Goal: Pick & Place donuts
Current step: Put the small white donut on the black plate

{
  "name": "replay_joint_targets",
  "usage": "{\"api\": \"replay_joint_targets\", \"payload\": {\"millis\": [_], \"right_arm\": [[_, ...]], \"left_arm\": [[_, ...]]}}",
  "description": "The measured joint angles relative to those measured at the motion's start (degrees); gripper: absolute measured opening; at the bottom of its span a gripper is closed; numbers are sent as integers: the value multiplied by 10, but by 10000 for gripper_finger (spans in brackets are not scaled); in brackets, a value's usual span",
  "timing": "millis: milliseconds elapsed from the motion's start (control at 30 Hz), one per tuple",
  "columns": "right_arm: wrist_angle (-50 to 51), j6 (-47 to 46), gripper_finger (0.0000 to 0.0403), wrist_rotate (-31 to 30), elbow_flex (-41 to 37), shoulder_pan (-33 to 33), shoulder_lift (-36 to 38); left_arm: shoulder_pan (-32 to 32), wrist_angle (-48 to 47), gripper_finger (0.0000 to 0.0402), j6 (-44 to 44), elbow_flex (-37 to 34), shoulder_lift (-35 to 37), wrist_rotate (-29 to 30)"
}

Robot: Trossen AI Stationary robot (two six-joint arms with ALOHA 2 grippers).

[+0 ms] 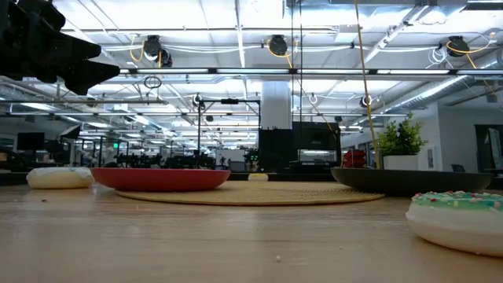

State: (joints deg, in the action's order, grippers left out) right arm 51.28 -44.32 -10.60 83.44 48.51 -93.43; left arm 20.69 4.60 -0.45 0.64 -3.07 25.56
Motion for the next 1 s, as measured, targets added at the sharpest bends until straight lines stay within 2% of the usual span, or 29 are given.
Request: {"api": "replay_joint_targets", "payload": {"millis": [167, 467, 1000], "right_arm": [[97, -56, 267, 78, 2, -6, -56], [120, -94, 267, 79, 2, -4, -125], [106, -88, 267, 77, -15, 10, -162]], "left_arm": [[0, 0, 319, 0, 0, 0, 0], [0, 0, 319, 0, 0, 0, 0], [0, 0, 319, 0, 0, 0, 0]]}}
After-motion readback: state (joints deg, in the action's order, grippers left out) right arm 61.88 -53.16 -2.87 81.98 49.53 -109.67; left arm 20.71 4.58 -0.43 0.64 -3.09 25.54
